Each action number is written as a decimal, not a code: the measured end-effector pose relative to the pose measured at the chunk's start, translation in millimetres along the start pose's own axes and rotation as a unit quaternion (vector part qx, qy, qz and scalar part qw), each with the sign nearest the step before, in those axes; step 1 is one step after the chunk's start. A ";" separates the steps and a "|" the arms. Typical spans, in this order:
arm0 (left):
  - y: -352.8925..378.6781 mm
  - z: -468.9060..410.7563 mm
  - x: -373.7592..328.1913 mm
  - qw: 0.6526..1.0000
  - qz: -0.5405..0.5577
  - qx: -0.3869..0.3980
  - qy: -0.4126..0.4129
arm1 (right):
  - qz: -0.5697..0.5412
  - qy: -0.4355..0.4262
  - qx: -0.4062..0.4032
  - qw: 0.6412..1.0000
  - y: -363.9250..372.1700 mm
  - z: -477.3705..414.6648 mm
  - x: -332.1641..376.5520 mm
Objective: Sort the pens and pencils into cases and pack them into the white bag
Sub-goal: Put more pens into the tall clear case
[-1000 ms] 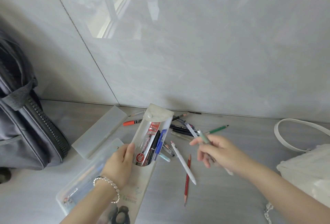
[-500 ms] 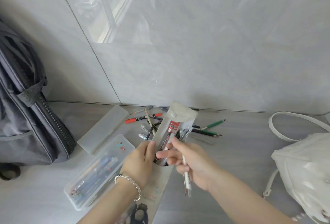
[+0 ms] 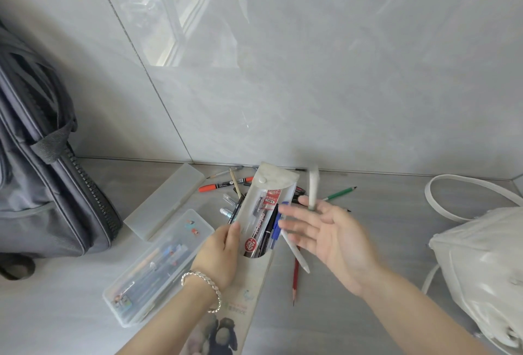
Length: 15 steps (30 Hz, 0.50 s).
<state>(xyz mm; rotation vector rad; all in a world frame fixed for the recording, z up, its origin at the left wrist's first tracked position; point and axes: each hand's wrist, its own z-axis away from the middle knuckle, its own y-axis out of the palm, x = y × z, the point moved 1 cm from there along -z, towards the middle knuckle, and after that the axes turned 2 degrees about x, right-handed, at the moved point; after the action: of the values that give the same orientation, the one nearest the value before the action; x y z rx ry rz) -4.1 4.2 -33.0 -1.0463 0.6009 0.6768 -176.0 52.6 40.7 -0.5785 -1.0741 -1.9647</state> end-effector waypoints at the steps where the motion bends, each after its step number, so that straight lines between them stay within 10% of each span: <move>1: -0.4 0.5 -0.7 1.000 -0.002 -0.001 0.004 | -0.005 0.004 0.012 1.000 -1.2 -0.5 3.5; 10: 4.6 9.9 -13.1 0.998 -0.031 0.020 0.044 | 0.415 -0.015 -0.021 0.909 3.0 -19.1 -10.1; 15: 4.3 10.8 -18.2 0.997 -0.038 0.021 0.063 | 0.406 -0.154 -0.096 0.896 -1.6 -28.1 -13.6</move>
<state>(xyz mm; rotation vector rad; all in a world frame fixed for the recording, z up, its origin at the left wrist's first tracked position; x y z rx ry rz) -17.8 11.6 -18.0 -1.0724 0.6784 0.5312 -169.9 35.2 15.4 -1.2471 -0.6414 -1.2549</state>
